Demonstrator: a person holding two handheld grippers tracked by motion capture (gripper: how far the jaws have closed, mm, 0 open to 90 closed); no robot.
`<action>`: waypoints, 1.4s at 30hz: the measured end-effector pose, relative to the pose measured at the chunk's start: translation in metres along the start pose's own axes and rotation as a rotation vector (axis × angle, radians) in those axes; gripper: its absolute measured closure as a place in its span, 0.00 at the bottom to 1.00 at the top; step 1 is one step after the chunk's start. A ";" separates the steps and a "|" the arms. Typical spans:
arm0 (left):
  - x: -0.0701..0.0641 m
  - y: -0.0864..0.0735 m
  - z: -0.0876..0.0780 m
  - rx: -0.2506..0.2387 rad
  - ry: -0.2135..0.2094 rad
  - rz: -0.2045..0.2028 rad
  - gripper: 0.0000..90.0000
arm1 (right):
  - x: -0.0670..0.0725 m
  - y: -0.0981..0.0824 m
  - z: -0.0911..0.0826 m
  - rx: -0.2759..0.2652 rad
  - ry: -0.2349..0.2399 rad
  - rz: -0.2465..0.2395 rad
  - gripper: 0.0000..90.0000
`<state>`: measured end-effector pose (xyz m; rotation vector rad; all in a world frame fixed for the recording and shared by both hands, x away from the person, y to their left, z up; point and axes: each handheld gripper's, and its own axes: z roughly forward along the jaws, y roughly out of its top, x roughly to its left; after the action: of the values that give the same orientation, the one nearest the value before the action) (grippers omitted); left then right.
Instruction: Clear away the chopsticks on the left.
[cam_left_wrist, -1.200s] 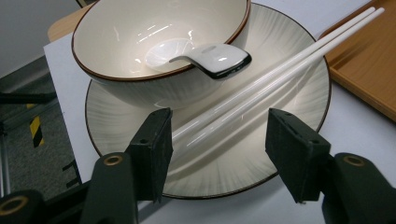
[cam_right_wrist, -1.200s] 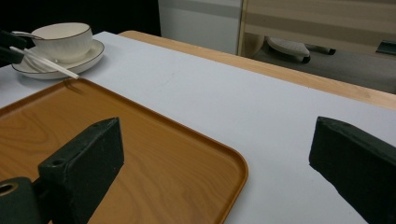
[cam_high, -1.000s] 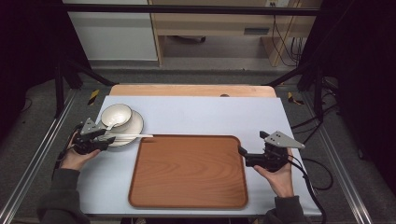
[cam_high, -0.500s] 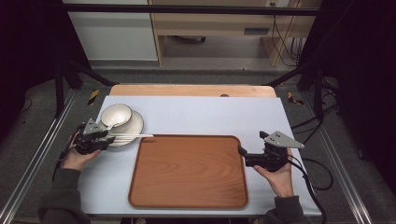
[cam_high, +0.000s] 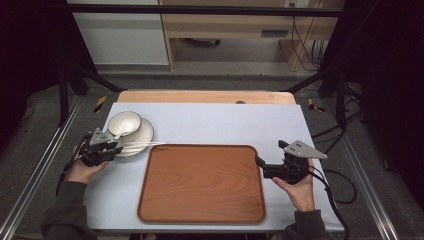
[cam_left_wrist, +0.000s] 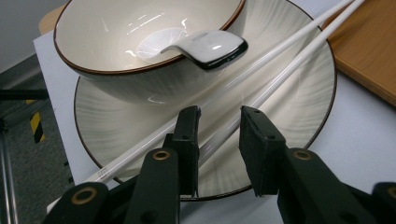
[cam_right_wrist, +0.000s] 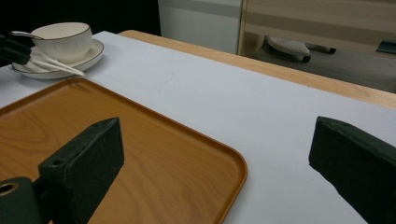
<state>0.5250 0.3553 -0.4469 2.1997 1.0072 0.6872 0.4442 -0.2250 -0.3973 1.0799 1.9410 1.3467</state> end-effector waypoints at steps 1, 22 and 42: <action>0.000 0.000 0.000 0.000 0.000 0.000 0.76 | 0.000 0.000 0.000 0.000 0.000 0.000 0.04; -0.009 0.003 0.003 0.030 -0.035 -0.012 0.73 | -0.001 0.001 -0.002 -0.005 0.008 -0.003 0.04; -0.013 0.003 0.006 0.042 -0.045 -0.032 0.89 | 0.000 0.001 -0.001 0.001 0.013 -0.002 0.04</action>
<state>0.5227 0.3421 -0.4513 2.2203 1.0400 0.6043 0.4437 -0.2259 -0.3962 1.0714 1.9516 1.3548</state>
